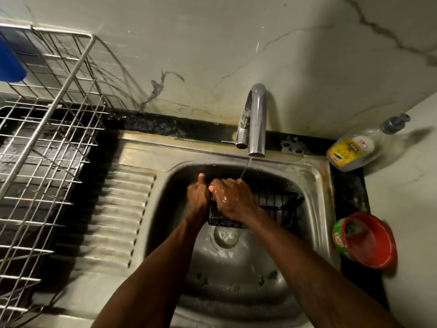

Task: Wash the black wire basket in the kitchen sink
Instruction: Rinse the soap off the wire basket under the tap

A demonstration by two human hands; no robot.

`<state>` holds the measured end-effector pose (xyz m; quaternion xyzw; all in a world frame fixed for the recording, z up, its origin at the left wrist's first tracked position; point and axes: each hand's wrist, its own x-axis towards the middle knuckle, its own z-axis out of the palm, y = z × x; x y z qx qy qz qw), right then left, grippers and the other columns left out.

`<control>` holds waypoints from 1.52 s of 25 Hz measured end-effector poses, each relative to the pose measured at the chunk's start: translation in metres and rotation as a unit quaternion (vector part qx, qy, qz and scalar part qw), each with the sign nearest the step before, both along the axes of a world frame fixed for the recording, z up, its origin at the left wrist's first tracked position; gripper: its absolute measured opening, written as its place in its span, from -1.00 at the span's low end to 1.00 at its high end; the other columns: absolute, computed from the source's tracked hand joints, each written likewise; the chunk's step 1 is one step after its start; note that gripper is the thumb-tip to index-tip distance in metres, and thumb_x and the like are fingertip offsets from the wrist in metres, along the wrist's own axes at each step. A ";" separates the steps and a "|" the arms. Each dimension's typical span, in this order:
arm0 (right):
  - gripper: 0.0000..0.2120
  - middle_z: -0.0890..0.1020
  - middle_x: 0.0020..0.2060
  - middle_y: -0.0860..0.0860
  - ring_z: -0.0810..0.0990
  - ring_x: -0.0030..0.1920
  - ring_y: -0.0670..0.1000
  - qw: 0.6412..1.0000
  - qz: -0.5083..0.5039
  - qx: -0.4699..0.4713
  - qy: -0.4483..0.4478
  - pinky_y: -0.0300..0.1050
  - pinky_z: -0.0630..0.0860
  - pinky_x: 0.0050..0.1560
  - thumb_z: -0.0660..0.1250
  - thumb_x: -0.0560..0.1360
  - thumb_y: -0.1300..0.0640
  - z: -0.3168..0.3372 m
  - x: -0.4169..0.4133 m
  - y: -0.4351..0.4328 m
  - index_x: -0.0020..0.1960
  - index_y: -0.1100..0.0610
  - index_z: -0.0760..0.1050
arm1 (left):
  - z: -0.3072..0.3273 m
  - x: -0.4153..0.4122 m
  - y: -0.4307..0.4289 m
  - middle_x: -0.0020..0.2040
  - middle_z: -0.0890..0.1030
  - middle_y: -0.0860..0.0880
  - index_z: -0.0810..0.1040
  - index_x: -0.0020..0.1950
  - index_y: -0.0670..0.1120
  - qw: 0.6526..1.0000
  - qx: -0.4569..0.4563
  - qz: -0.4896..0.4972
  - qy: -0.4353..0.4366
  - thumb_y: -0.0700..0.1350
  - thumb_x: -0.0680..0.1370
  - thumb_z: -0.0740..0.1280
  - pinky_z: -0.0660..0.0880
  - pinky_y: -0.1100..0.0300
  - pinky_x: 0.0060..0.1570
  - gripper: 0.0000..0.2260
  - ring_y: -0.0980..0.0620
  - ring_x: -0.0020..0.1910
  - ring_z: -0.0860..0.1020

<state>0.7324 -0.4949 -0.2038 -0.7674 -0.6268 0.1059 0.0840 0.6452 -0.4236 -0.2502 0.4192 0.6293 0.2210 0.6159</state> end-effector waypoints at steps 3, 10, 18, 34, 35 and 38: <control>-0.41 0.56 -0.42 -0.02 0.56 -0.41 0.00 0.984 -0.167 -0.055 -0.031 -0.20 0.34 -0.41 -0.07 0.70 -0.20 0.008 0.051 -0.035 -0.18 0.06 0.58 | -0.009 -0.011 0.016 -0.34 0.57 -0.13 0.55 -0.28 -0.13 0.999 0.025 0.005 0.024 0.13 0.68 0.20 0.50 0.07 -0.29 -0.54 -0.04 -0.35 0.53; -0.60 0.57 -0.40 -0.04 0.58 -0.41 0.03 0.992 -0.126 -0.008 -0.006 -0.08 0.47 -0.30 0.02 0.69 -0.08 -0.005 -0.002 0.004 -0.13 0.02 0.53 | -0.001 0.000 0.018 -0.37 0.51 -0.08 0.50 -0.31 -0.15 0.996 0.062 -0.016 0.064 -0.04 0.71 0.17 0.28 0.15 -0.34 -0.57 0.06 -0.39 0.42; -0.50 0.68 -0.15 -0.03 0.64 -0.13 0.01 0.992 -0.121 -0.019 -0.023 -0.01 0.50 0.05 -0.01 0.65 -0.30 -0.011 0.049 -0.044 0.04 -0.03 0.60 | -0.010 -0.007 0.025 -0.62 0.39 0.13 0.33 -0.39 -0.07 0.996 0.066 -0.008 0.051 -0.16 0.71 0.17 0.24 0.42 -0.53 -0.57 0.27 -0.62 0.37; -0.27 0.46 -0.55 -0.04 0.44 -0.52 -0.06 0.966 -0.243 -0.081 -0.039 -0.22 0.43 -0.41 -0.18 0.64 -0.35 0.000 0.056 -0.049 -0.36 0.07 0.47 | 0.008 -0.015 0.028 -0.40 0.39 0.03 0.37 -0.38 -0.07 0.984 0.133 -0.019 0.115 -0.11 0.70 0.21 0.34 0.24 -0.37 -0.58 0.23 -0.45 0.41; -0.31 0.42 -0.56 -0.04 0.41 -0.55 -0.05 0.967 -0.236 -0.083 -0.042 -0.23 0.37 -0.45 -0.15 0.68 -0.25 0.003 0.059 -0.051 -0.40 0.08 0.43 | 0.012 -0.014 0.026 -0.40 0.45 0.01 0.42 -0.38 -0.10 0.975 0.169 -0.056 0.136 -0.07 0.70 0.20 0.36 0.21 -0.33 -0.57 0.19 -0.44 0.45; -0.39 0.53 -0.50 0.03 0.57 -0.45 0.08 0.964 -0.248 -0.049 -0.082 -0.14 0.42 -0.34 -0.02 0.69 -0.10 0.018 0.045 -0.032 -0.37 0.14 0.54 | 0.032 -0.003 0.009 -0.40 0.57 0.04 0.58 -0.29 -0.06 0.838 0.411 -0.283 0.222 0.07 0.70 0.13 0.34 0.29 -0.38 -0.54 0.10 -0.45 0.52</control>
